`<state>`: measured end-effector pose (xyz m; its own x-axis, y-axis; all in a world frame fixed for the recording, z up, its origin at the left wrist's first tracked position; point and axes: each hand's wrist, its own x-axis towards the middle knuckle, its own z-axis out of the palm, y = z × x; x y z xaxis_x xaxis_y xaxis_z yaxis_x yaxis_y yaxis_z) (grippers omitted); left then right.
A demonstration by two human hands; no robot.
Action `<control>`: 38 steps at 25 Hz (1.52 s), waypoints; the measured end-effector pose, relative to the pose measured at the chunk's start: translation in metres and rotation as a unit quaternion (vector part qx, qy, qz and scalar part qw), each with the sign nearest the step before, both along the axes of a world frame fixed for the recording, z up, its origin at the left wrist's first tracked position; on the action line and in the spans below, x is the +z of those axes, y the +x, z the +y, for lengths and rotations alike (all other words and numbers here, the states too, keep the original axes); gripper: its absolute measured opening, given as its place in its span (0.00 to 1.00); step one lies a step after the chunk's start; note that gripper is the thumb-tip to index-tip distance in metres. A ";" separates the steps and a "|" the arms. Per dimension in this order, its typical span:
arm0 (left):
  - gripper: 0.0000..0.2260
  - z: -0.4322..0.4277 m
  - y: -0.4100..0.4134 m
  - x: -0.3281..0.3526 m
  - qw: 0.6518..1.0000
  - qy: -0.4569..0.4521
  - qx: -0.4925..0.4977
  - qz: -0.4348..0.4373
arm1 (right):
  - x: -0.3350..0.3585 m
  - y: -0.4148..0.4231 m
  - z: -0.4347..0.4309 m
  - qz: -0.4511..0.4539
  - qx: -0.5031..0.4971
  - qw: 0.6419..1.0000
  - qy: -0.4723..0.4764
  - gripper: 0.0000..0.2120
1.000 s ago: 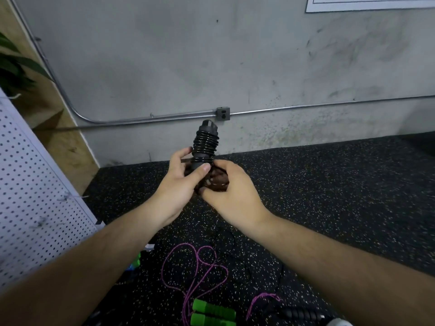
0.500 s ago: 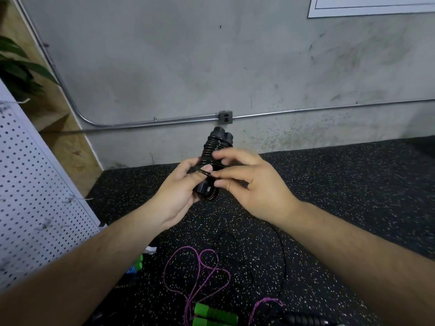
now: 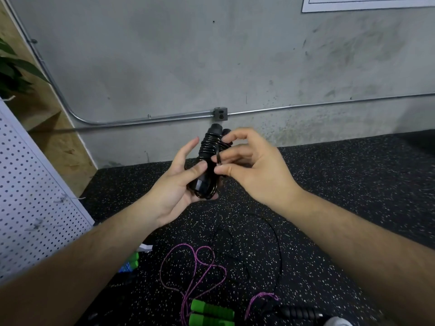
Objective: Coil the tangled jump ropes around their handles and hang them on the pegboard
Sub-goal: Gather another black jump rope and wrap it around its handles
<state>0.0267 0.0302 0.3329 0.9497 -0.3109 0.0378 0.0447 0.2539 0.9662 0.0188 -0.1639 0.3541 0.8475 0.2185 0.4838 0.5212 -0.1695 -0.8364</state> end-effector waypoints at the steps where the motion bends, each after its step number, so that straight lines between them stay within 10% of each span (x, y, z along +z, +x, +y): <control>1: 0.25 0.002 0.001 0.002 1.000 -0.008 0.001 0.001 | -0.001 0.003 -0.002 0.010 -0.018 1.000 0.005 0.17; 5: 0.25 0.006 0.002 0.003 1.000 -0.020 -0.009 0.006 | -0.010 0.008 -0.011 0.039 -0.078 0.995 -0.057 0.05; 12: 0.23 0.002 0.001 0.008 0.999 -0.045 -0.010 0.012 | -0.030 0.012 -0.005 -0.200 -0.124 0.930 -0.283 0.11; 22: 0.24 -0.006 -0.001 0.001 0.998 -0.058 -0.015 0.019 | -0.029 -0.008 0.019 0.070 -0.131 0.988 -0.043 0.09; 31: 0.22 0.001 0.007 -0.005 0.994 -0.078 0.028 0.076 | -0.022 -0.025 0.038 0.080 -0.064 0.993 -0.057 0.20; 38: 0.22 0.002 0.006 0.001 0.994 -0.059 0.049 0.075 | -0.031 -0.021 0.039 0.016 -0.051 0.990 -0.133 0.09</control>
